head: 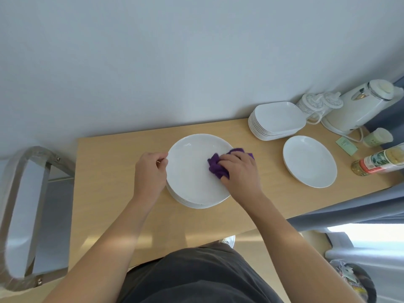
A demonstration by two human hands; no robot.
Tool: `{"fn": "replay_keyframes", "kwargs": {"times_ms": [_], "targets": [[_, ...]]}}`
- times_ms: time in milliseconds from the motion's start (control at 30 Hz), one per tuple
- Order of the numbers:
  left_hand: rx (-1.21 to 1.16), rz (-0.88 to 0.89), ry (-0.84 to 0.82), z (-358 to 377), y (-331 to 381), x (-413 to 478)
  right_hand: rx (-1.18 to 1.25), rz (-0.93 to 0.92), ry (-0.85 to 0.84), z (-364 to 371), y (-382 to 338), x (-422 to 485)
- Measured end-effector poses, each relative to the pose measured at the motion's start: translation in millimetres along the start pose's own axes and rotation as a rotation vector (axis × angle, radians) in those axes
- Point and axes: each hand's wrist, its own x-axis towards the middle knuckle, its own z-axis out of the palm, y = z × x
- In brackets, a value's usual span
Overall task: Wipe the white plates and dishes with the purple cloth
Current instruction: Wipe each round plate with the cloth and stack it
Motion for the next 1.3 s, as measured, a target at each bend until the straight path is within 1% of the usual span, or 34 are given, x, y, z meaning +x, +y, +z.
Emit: {"fn": "replay_keyframes", "kwargs": {"times_ms": [33,100,233,300,333,400,467,600,667,700,767,833,900,967,1033,1167,1300], "targets": [[0.001,0.002,0.000,-0.7,1.5,-0.6,-0.008,0.032,0.050,3.9,0.5,2.9],[-0.007,0.000,-0.001,-2.1,4.9,-2.0,0.011,0.092,0.097,8.7,-2.4,6.0],[-0.012,0.004,-0.003,-3.4,4.9,-2.9,0.173,0.205,0.160,9.1,-6.0,5.8],[-0.012,0.007,-0.006,-3.9,3.7,-3.4,0.326,0.231,0.163,3.1,-3.6,7.1],[-0.012,0.007,-0.006,-4.1,3.7,-4.3,0.443,0.287,0.161,-4.3,-3.0,8.7],[0.001,0.006,0.001,-3.9,4.4,-6.7,0.668,0.470,0.145,-24.2,-5.3,10.4],[0.070,0.024,0.010,-2.1,4.9,-9.1,0.749,0.584,0.166,-36.8,-1.0,7.2],[0.339,0.137,0.057,4.4,16.1,-20.8,0.823,0.676,0.213,-35.3,15.8,-6.1],[0.347,0.203,0.039,11.5,29.7,-32.0,0.867,0.733,0.239,-30.7,23.5,-10.0],[0.332,0.231,-0.014,16.2,37.5,-37.9,0.891,0.750,0.260,-30.8,25.6,-11.0],[0.304,0.269,-0.201,29.1,49.4,-49.9,0.942,0.747,0.288,-32.4,29.3,-12.4],[0.331,0.314,-0.390,41.8,57.8,-61.5,0.976,0.724,0.290,-36.0,32.7,-13.1],[0.387,0.390,-0.466,52.9,62.5,-72.8,0.996,0.701,0.271,-40.1,36.9,-14.3],[0.400,0.433,-0.457,61.6,65.7,-81.6,1.006,0.687,0.237,-43.2,41.9,-16.4],[0.408,0.428,-0.435,69.0,69.4,-87.4,1.003,0.659,0.183,-44.9,46.6,-20.1],[0.465,0.383,-0.366,81.3,80.1,-96.8,1.018,0.578,0.087,-45.9,56.4,-28.0],[0.498,0.326,-0.325,88.7,88.2,-108.4,1.017,0.547,0.026,-46.0,66.4,-34.2]]}}
